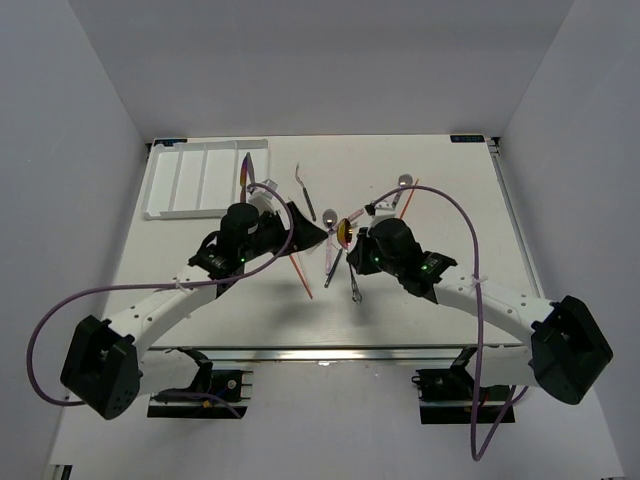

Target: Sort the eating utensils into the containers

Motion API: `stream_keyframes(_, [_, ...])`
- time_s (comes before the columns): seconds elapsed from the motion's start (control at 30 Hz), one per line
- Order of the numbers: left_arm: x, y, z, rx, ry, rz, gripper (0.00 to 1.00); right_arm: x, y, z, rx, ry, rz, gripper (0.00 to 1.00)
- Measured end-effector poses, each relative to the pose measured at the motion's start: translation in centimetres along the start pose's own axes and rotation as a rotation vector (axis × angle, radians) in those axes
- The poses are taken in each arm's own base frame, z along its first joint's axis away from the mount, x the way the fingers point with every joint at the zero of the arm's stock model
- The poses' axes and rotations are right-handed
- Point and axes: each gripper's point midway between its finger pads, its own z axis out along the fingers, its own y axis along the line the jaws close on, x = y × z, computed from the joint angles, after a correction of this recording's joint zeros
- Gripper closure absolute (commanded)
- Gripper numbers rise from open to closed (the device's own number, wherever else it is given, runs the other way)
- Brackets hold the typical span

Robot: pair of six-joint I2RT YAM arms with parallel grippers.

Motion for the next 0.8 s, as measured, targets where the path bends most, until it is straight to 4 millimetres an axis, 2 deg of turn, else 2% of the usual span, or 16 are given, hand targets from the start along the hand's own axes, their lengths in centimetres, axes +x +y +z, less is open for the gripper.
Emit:
stream_keyframes(0.13, [0.4,0.7,1.6,-0.051,0.004,-0.032,0.03,-0.8,3.3,-0.8,-0.153,0.0,-0.038,1.0])
stream_keyframes(0.2, [0.4,1.1,2.2,-0.072,0.001,-0.04,0.07,-1.4,4.9,-1.2,-0.218,-0.006,-0.05,1.0])
stream_keyframes(0.37, [0.6,1.1,3.1,-0.077,0.004,-0.047,0.27,-2.7,8.2,-2.2,-0.341,-0.009,-0.07,1.0])
stream_keyframes(0.4, [0.6,0.9,3.1,-0.068,0.0,-0.043,0.41,-2.9,8.7,-2.2,-0.356,-0.009,-0.073,1.0])
stream_keyframes(0.5, [0.2,0.2,3.3,-0.044,-0.009,-0.036,0.64,-3.2,9.7,-2.2,-0.385,-0.001,-0.078,1.0])
stream_keyframes(0.53, [0.0,0.0,3.4,-0.036,-0.011,-0.031,0.87,-3.1,9.9,-2.1,-0.393,0.005,-0.08,1.0])
stream_keyframes(0.57, [-0.1,0.0,3.5,-0.036,-0.014,-0.006,1.0,-3.1,10.1,-2.0,-0.399,0.01,-0.079,1.0])
stream_keyframes(0.63, [-0.2,1.1,3.7,-0.068,-0.013,-0.005,1.0,-3.8,10.5,-2.2,-0.405,-0.002,-0.08,1.0])
stream_keyframes(0.67, [-0.3,1.1,3.8,-0.073,-0.012,0.008,1.0,-3.7,10.4,-2.0,-0.398,-0.001,-0.076,0.95])
stream_keyframes(0.7, [-0.3,1.3,3.9,-0.086,-0.008,0.02,1.0,-3.7,10.2,-1.9,-0.39,-0.001,-0.073,0.59])
stream_keyframes(0.73, [-0.4,1.4,4.0,-0.102,-0.002,0.027,1.0,-3.8,10.1,-1.8,-0.382,-0.003,-0.065,0.31])
stream_keyframes(0.77, [-0.6,1.4,4.0,-0.12,0.0,0.039,1.0,-3.8,10.0,-1.8,-0.372,-0.005,-0.058,0.31])
stream_keyframes(0.8, [-1.2,1.7,4.0,-0.16,-0.002,0.058,1.0,-4.0,9.8,-1.6,-0.355,-0.014,-0.06,0.23])
